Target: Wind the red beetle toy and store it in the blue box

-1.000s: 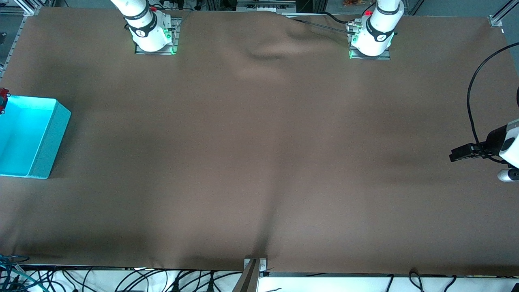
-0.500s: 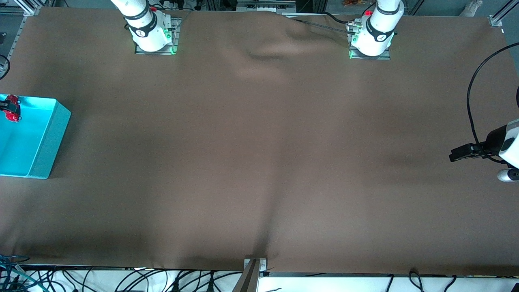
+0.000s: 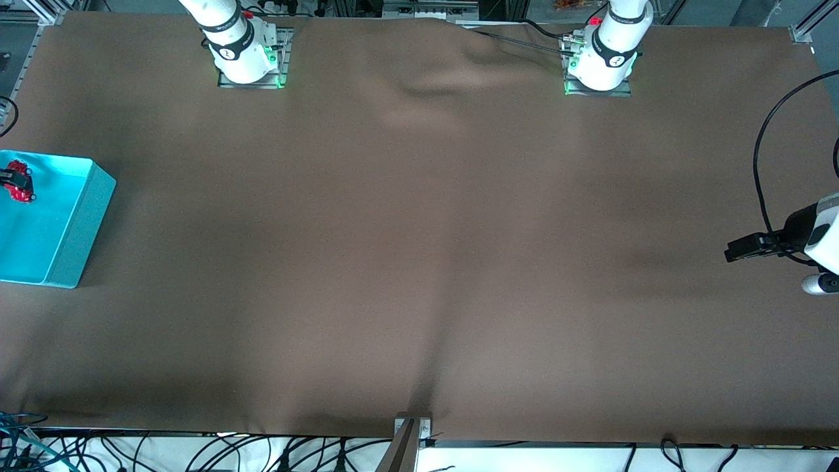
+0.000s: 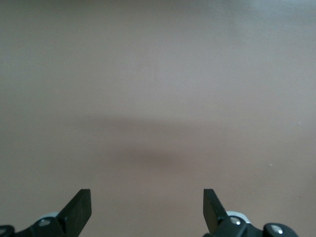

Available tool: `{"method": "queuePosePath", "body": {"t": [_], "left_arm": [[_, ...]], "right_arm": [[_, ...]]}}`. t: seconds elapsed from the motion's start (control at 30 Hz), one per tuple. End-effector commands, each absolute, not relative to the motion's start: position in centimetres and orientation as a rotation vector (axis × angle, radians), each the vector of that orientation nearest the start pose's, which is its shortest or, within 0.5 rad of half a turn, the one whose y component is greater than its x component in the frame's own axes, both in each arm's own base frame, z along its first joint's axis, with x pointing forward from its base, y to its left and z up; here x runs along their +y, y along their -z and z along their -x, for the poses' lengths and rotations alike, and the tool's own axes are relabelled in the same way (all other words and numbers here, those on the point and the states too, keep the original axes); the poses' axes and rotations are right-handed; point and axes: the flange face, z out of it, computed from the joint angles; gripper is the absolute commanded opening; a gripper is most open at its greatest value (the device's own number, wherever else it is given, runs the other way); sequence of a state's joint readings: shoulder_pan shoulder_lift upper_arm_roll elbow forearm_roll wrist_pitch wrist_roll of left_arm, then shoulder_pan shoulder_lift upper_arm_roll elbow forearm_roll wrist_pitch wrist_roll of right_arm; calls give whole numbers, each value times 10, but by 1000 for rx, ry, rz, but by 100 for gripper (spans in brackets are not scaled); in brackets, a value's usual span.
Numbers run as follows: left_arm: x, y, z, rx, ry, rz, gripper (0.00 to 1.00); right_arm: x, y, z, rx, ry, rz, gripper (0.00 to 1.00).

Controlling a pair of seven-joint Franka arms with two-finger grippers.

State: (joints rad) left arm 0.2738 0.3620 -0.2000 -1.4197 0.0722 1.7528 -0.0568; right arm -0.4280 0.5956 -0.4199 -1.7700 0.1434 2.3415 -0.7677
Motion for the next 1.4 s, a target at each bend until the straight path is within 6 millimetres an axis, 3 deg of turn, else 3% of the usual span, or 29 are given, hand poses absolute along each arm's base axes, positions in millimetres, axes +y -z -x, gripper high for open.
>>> {"method": "queuePosePath", "body": {"t": [0.0, 0.73, 1.0, 1.37], "left_arm": [[73, -497, -662, -196, -28, 3150, 100], [74, -498, -662, -185, -25, 3149, 100], [74, -499, -662, -193, -23, 3148, 100], [71, -498, -663, -188, -23, 3149, 100]], "right_arm": [[-480, -257, -489, 116, -46, 3256, 0], [-475, -237, -504, 155, 124, 3291, 0], [-470, -211, -493, 230, 168, 3287, 0], [-467, -196, -482, 280, 143, 3253, 0]]}}
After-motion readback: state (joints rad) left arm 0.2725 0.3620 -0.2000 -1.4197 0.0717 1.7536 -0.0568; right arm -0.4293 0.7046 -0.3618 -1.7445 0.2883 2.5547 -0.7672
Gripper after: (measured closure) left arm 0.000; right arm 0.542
